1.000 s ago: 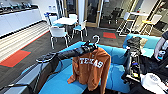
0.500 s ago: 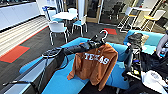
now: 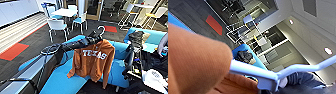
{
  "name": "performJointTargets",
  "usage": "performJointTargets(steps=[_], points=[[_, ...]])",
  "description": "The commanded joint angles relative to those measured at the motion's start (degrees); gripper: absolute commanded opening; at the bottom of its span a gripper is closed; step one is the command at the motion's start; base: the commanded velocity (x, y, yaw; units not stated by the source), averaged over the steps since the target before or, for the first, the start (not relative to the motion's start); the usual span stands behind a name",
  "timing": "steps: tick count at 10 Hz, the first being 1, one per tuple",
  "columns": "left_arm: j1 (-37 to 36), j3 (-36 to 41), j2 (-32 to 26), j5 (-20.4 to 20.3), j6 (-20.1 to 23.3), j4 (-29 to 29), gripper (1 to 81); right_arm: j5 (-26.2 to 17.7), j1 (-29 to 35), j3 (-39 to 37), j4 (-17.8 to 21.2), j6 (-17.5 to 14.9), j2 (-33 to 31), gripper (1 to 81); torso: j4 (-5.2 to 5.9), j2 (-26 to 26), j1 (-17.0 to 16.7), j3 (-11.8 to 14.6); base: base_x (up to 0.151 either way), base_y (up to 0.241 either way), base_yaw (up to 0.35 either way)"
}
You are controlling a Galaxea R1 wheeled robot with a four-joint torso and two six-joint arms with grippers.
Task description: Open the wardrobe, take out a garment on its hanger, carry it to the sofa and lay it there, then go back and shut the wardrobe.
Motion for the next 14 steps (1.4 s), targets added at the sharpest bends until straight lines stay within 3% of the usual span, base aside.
performJointTargets(steps=[1,4,14], points=[[-10.3,4.4,-4.0,-3.3,0.7,0.7,1.0,-3.4,-1.1,0.1,-0.3,-0.1,0.1,81.1,0.0,0.0,0.0,0.0,0.0,0.0,0.0],[-6.7,5.7,-12.3,-3.3,0.9,1.7,1.0,-3.4,-1.0,0.1,-0.4,-0.1,0.1,81.1,0.0,0.0,0.0,0.0,0.0,0.0,0.0],[1.2,1.6,-26.1,-0.7,0.9,12.4,1.0,-3.1,-1.5,0.1,-0.3,-0.1,0.0,81.1,0.0,0.0,0.0,0.0,0.0,0.0,0.0]])
